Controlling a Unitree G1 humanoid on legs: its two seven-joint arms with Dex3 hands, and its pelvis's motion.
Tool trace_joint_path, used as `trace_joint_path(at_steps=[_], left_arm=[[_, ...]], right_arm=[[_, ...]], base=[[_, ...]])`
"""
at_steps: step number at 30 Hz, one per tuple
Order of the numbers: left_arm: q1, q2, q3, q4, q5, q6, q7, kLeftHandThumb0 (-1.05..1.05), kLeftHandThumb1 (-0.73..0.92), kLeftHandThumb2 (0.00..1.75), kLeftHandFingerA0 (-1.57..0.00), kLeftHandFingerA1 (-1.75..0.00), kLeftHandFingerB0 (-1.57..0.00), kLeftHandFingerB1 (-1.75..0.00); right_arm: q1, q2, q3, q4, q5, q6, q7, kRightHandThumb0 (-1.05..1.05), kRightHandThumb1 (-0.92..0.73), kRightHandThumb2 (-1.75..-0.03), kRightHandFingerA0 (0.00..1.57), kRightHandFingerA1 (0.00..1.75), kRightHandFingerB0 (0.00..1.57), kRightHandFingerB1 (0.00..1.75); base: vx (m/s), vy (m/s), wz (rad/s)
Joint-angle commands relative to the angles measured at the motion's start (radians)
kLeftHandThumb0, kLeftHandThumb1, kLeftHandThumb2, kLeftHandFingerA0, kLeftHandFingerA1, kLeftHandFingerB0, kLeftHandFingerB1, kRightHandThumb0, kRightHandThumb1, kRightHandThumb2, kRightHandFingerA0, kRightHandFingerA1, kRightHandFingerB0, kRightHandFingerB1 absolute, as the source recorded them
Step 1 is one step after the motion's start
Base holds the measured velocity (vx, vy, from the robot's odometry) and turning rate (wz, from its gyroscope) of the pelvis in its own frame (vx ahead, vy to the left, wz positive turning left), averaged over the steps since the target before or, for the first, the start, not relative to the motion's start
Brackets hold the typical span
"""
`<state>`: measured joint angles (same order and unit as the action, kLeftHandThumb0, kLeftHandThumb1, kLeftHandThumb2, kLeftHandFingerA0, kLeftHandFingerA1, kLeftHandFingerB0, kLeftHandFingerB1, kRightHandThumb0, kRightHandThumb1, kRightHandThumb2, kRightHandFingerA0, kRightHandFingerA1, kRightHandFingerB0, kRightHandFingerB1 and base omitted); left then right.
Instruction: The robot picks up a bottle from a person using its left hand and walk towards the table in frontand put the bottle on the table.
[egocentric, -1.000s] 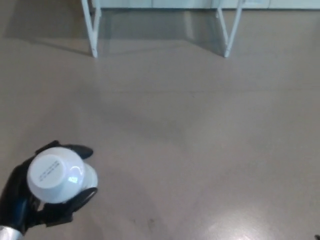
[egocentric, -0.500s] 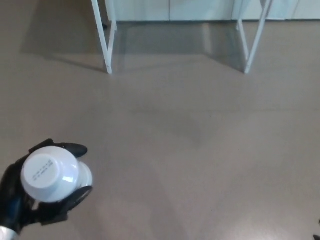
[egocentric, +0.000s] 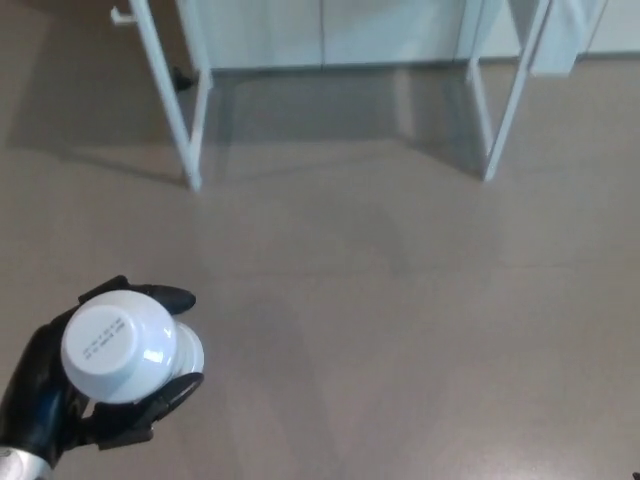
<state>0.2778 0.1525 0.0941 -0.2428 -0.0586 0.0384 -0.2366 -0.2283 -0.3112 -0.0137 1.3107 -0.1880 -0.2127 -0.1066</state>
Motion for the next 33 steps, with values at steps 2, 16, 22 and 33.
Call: trace_joint_path(at_steps=[2, 16, 22, 33], left_arm=[[-0.002, 0.012, 0.004, -0.016, 0.004, 0.019, 0.016, -0.14, 0.79, 0.65, -0.95, -1.38, -0.81, -0.84], [-0.002, 0.018, -0.006, -0.022, 0.017, 0.017, 0.027, -0.15, 0.77, 0.65, -0.96, -1.36, -0.81, -0.82], [-0.008, 0.015, 0.0, -0.031, 0.001, 0.041, 0.025, -0.13, 0.78, 0.65, -0.95, -1.37, -0.82, -0.83], [-0.03, 0.023, 0.016, -0.044, -0.036, 0.042, 0.001, -0.11, 0.79, 0.65, -0.97, -1.36, -0.8, -0.8]], right_arm=[[0.002, -0.003, -0.005, 0.002, 0.004, 0.002, 0.003, -0.46, -0.65, -0.6, 0.67, 0.47, 0.48, 0.38], [0.003, -0.007, 0.001, 0.002, -0.002, 0.001, 0.001, -0.48, -0.65, -0.6, 0.67, 0.48, 0.46, 0.38], [-0.001, -0.005, 0.0, 0.002, 0.001, 0.006, 0.001, -0.47, -0.65, -0.6, 0.67, 0.48, 0.47, 0.38], [0.0, -0.004, -0.003, 0.003, 0.004, 0.008, 0.006, -0.52, -0.53, -0.84, 0.6, 0.6, 0.38, 0.49]], base=[[0.49, 0.214, -0.61], [0.44, -0.02, 0.14], [0.38, -0.09, -0.03], [0.51, 0.106, -0.23]])
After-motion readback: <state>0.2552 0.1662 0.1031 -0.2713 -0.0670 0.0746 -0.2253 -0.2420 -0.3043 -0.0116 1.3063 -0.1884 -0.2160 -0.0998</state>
